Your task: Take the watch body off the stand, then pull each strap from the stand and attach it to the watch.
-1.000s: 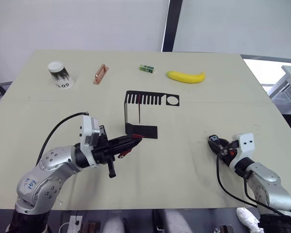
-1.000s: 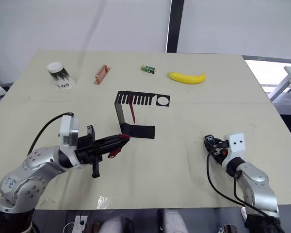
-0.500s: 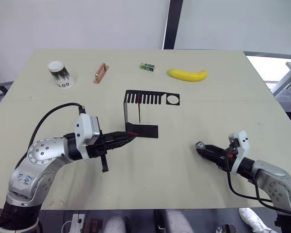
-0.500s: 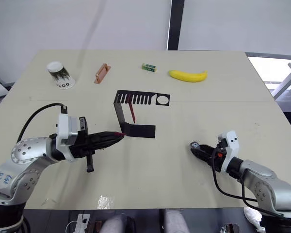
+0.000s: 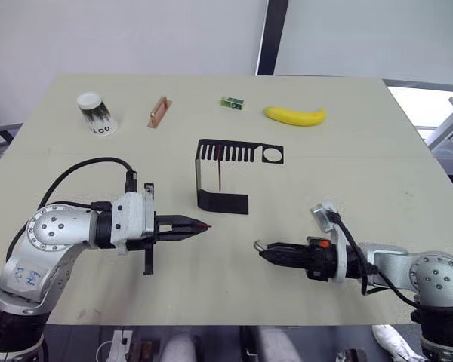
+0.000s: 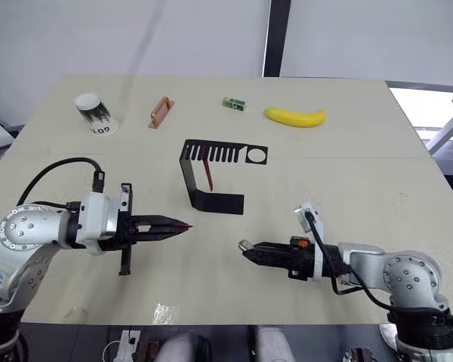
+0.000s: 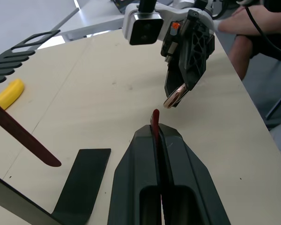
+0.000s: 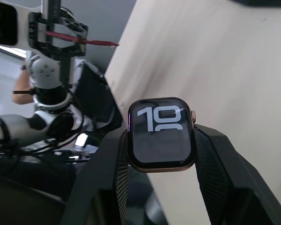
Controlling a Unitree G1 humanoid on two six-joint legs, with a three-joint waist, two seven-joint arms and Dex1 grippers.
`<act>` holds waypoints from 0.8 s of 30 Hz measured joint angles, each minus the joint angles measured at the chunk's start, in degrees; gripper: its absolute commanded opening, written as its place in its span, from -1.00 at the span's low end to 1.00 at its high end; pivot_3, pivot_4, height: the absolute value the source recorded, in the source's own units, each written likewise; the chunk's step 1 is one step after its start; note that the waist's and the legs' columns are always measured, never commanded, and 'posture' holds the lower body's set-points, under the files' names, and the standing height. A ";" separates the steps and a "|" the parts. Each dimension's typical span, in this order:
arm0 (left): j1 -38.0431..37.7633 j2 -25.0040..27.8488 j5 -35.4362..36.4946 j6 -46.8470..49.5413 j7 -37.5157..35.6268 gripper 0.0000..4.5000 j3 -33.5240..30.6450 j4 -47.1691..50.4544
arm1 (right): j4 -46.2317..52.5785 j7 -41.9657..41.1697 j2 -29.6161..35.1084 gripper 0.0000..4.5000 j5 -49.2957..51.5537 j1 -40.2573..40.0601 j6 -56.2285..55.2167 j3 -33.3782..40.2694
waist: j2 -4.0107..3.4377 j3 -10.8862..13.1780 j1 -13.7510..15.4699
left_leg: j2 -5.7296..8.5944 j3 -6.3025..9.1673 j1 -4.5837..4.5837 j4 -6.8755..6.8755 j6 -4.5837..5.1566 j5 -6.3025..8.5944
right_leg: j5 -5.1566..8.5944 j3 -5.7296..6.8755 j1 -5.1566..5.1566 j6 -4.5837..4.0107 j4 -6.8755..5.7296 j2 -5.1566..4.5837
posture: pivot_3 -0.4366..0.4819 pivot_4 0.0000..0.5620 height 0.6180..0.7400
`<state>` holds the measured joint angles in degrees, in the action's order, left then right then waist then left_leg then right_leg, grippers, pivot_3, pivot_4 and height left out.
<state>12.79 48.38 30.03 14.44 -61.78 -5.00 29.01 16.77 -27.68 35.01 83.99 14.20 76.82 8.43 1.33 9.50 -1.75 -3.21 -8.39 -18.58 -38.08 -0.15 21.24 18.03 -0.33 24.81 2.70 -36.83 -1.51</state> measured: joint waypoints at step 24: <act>4.89 -0.82 -2.99 4.79 -1.57 -1.00 10.41 1.91 | -7.93 -0.44 -3.09 -0.33 -0.39 8.07 2.11 -8.37 | 0.00 0.00 -0.09 | 0.00 -0.02 -0.64 -0.24 0.05 -0.05 | -0.05 -0.01 0.66 0.08 -0.19 0.01 | -0.05 -0.47 0.97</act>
<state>17.67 47.56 27.04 19.23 -63.35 5.41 30.92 8.84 -28.11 31.92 83.60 22.27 78.93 0.06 1.33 9.50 -1.84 -3.21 -8.41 -19.22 -38.32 -0.10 21.20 17.98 -0.35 25.48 2.78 -37.01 -1.50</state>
